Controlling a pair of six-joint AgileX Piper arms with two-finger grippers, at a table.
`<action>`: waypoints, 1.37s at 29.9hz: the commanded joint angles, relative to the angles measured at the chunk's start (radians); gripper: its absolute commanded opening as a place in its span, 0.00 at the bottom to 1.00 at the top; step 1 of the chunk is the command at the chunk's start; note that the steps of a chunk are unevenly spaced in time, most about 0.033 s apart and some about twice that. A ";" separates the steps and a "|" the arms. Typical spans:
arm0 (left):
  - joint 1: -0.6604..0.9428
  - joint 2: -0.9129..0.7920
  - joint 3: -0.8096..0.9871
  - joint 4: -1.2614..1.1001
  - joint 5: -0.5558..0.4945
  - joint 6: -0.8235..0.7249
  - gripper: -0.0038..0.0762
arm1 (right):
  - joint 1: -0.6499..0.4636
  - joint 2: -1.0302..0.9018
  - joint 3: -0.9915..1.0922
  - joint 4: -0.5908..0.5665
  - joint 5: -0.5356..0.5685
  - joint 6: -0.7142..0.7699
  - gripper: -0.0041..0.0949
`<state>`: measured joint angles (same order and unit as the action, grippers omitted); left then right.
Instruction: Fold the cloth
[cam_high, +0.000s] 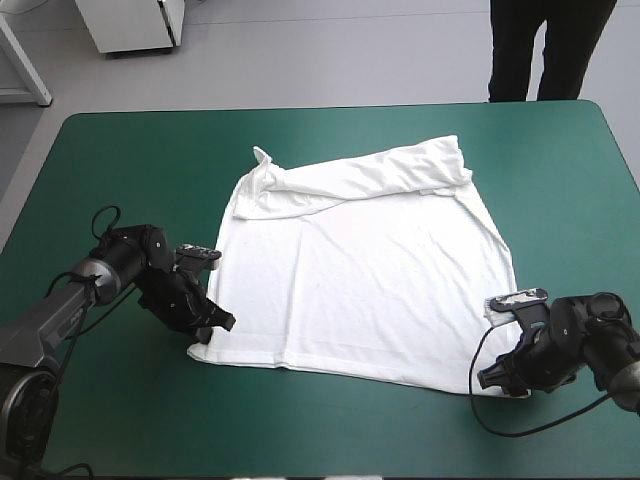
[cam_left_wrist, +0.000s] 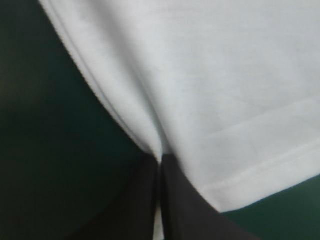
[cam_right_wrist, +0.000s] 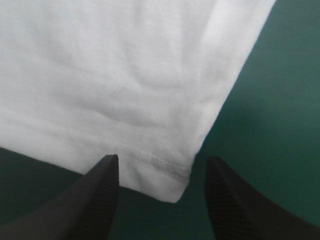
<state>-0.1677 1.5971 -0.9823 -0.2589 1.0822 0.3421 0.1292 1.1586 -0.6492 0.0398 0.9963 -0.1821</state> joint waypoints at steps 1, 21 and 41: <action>-0.008 -0.019 -0.011 -0.033 0.026 0.003 0.04 | 0.003 -0.021 0.003 0.021 -0.023 -0.007 0.53; -0.008 -0.038 -0.103 -0.036 0.050 0.007 0.04 | 0.003 -0.002 0.069 0.107 -0.120 -0.062 0.02; -0.008 -0.457 -0.777 -0.107 0.206 -0.031 0.04 | 0.003 -0.035 -1.072 0.101 0.222 -0.028 0.02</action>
<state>-0.1706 1.2131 -1.6113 -0.3337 1.2495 0.3217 0.1303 1.1571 -1.5389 0.1326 1.2432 -0.2116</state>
